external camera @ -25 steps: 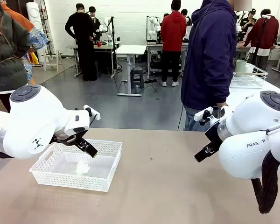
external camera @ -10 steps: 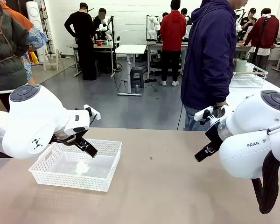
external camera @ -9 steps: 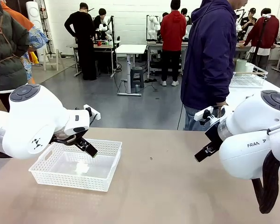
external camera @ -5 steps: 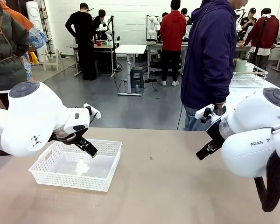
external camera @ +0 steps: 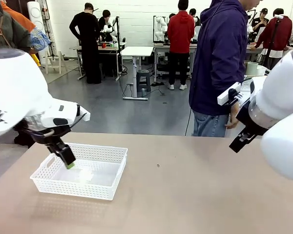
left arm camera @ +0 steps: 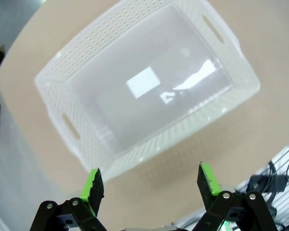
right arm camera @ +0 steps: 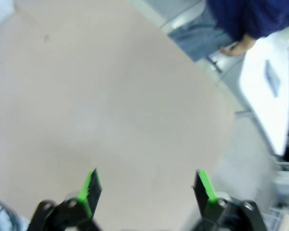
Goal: Clean and organize the cups into the basket.
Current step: Pick up the Organizing basket and move it to the center of the table, then pick up the Reusable plastic cup from the right side of the table and place it inside the Organizing basket.
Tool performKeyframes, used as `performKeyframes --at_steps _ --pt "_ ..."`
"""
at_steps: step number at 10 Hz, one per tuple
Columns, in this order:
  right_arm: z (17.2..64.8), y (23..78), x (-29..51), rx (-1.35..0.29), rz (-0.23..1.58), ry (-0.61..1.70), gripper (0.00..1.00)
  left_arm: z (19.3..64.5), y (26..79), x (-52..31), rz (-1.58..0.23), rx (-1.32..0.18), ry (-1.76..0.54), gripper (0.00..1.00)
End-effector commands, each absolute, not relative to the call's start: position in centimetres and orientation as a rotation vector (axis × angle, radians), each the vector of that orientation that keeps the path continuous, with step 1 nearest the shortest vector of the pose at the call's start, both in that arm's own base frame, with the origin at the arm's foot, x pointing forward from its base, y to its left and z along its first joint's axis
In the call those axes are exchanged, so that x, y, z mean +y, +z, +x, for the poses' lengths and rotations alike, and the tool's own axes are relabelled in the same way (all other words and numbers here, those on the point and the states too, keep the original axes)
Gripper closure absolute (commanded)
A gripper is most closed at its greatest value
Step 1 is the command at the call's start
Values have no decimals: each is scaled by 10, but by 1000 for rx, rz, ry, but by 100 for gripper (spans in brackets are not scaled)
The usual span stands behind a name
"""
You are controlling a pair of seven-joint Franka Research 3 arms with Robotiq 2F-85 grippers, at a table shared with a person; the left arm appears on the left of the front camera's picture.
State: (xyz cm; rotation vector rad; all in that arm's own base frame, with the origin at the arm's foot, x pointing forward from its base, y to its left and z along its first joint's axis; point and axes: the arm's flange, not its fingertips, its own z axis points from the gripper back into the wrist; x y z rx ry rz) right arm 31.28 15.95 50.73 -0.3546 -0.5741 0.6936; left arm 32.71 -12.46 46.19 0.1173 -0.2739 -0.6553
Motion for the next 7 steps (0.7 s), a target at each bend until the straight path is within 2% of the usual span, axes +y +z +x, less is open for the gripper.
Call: performKeyframes --at_steps 1,2,3,7 --pt "150 435 115 -631 -409 740 0 232 425 -83 191 -355 -632 0" --pt "137 435 115 -648 -400 773 0 222 427 -79 192 -390 -625 0" --pt "279 530 170 -592 -395 717 0 316 480 -119 154 -292 -654 0" --pt "279 530 170 -592 -395 717 0 316 480 -119 154 -292 -654 0"
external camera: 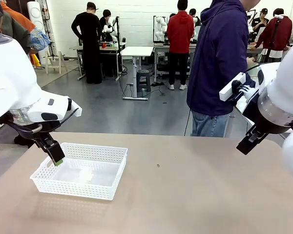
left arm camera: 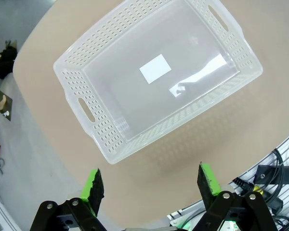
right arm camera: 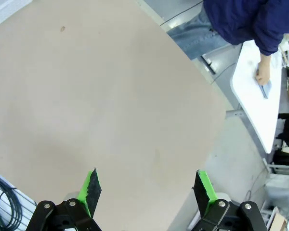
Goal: Clean and organize the cups into the basket.
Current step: Pick up the Organizing basket and move it to the center of the table, then pick up the Reusable plastic cup from the right side of the table and place it inside the Organizing basket.
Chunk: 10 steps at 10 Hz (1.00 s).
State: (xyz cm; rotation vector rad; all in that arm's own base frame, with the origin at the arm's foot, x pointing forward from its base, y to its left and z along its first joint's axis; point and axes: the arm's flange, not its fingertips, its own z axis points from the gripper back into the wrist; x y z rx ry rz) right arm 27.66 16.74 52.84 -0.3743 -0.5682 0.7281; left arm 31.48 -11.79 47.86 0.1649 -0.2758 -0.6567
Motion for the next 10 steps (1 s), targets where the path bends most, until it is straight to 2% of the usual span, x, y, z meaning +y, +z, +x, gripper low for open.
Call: performKeyframes --at_steps 1,2,3,4,5,7,10 --pt "270 533 169 -574 -377 729 0 313 482 -117 166 -281 -655 0" --pt "295 525 146 -501 39 752 0 333 491 -85 -317 -245 -761 0" --pt "315 518 112 -456 437 684 0 345 496 -49 -703 -236 -758 0" --pt "330 509 75 -377 892 638 0 356 495 -17 -978 -255 -767 0" --pt "343 500 41 -376 1153 623 0 362 493 14 -1211 -279 -736 0" --pt "364 470 -23 -330 1423 404 0 364 488 74 -1318 -340 -594 0" --pt "357 434 -103 -363 1572 186 0 343 480 156 -1369 -465 -400 0"
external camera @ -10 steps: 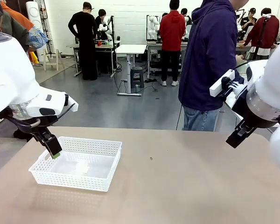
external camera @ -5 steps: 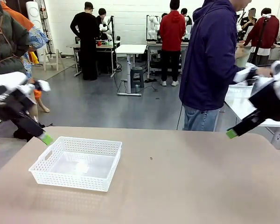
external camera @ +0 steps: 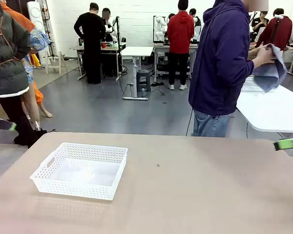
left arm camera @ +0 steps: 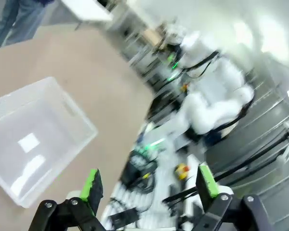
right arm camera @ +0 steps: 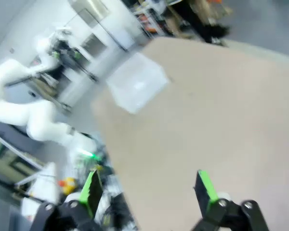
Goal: Clean and organize the cups into the basket.
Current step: Pick up the Organizing basket and move it to the center of the table, then pick up the Reusable plastic cup from the right side of the table and place it inside the Organizing basket.
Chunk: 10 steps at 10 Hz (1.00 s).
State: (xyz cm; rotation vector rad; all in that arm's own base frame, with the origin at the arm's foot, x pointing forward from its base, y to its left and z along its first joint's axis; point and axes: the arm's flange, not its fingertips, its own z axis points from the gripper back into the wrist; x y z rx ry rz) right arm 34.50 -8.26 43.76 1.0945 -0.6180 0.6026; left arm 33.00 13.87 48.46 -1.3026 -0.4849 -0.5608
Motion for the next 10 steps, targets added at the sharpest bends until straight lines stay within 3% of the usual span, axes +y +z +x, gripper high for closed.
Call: performKeyframes --at_steps 1,5,10 --pt "340 431 -136 -412 1622 144 0 331 474 183 -1376 -510 -364 0" --pt "248 438 -226 -545 1568 8 0 286 470 245 -1308 -566 -185 0" --pt "190 430 -277 -468 1336 -186 0 243 473 273 -1194 -543 -53 0"
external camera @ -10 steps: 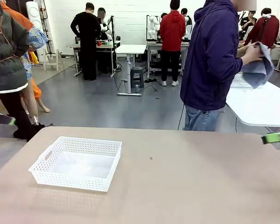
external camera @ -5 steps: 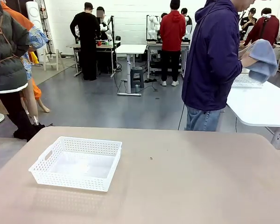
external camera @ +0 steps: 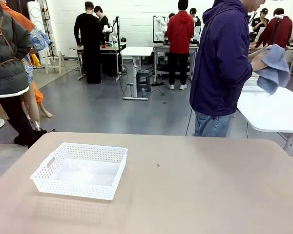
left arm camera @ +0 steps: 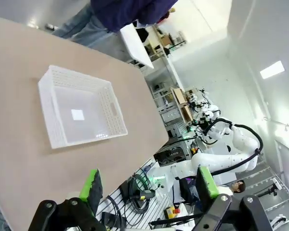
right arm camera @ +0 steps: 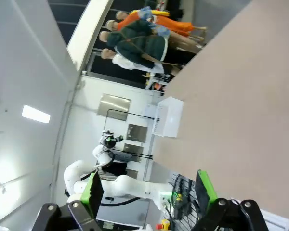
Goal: Clean and organize the cups into the basket.
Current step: Pick up the Organizing basket and move it to the center of the table, then pick up the Reusable plastic cup from the right side of the table and place it inside the Organizing basket.
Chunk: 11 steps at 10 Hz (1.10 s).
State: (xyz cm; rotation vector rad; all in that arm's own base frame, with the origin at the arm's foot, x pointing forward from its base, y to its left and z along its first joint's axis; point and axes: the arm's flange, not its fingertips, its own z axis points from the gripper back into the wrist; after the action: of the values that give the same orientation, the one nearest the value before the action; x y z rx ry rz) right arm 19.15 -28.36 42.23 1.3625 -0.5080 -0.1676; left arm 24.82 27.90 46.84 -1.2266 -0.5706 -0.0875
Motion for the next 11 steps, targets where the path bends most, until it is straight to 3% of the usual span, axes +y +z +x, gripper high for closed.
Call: performKeyframes --at_steps 1,3,11 --pt "184 429 -282 -463 1302 -212 0 238 474 275 -1180 -544 -36 0" --pt "180 437 -284 -524 1274 -222 0 236 479 268 -1141 -521 -23 0" --pt "182 423 -289 -492 1320 -197 0 238 472 283 -1192 -553 -55 0"
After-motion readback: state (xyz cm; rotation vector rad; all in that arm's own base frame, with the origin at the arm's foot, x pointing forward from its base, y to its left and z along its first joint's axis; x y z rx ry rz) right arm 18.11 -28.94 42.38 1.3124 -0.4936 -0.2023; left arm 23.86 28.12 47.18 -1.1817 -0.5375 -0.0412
